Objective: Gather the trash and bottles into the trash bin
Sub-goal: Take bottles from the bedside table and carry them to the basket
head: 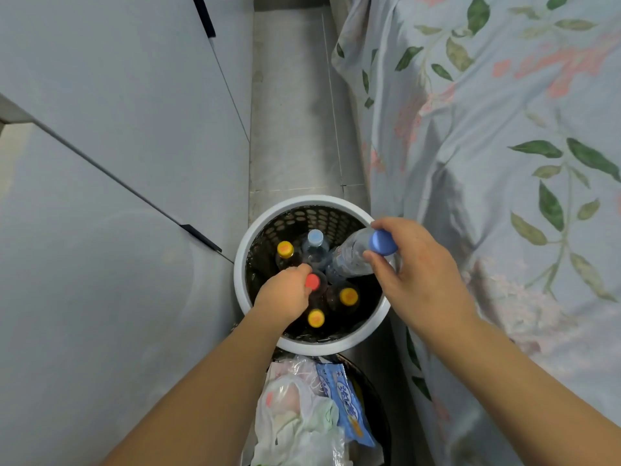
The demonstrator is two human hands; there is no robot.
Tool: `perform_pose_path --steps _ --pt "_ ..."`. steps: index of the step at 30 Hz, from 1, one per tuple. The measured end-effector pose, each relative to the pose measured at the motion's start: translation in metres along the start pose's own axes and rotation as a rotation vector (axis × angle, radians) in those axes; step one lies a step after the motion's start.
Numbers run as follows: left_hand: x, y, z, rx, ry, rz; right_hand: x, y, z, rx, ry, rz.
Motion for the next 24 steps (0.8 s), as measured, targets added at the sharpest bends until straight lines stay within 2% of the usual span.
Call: perform_pose_path --steps 4,10,18,24 --pt "0.003 -0.003 -0.001 -0.011 0.002 0.0 0.002 0.017 0.006 -0.04 -0.013 -0.026" --pt "0.006 -0.011 -0.004 0.031 0.023 0.014 -0.012 -0.003 -0.001 0.111 -0.093 -0.102" --pt "0.002 -0.013 0.003 0.053 -0.004 0.109 -0.016 -0.047 0.007 0.232 -0.106 -0.2" --pt "0.004 -0.008 0.008 0.044 -0.02 0.155 -0.036 -0.072 0.019 0.282 -0.2 -0.214"
Point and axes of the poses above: each hand's wrist, its own z-axis towards the middle knuckle, its own y-axis out of the back of the hand, x = y × z, the point moved 7 cm from there along z, towards the middle knuckle, and after that the axes turned 12 degrees about -y, right-handed, at the moved point
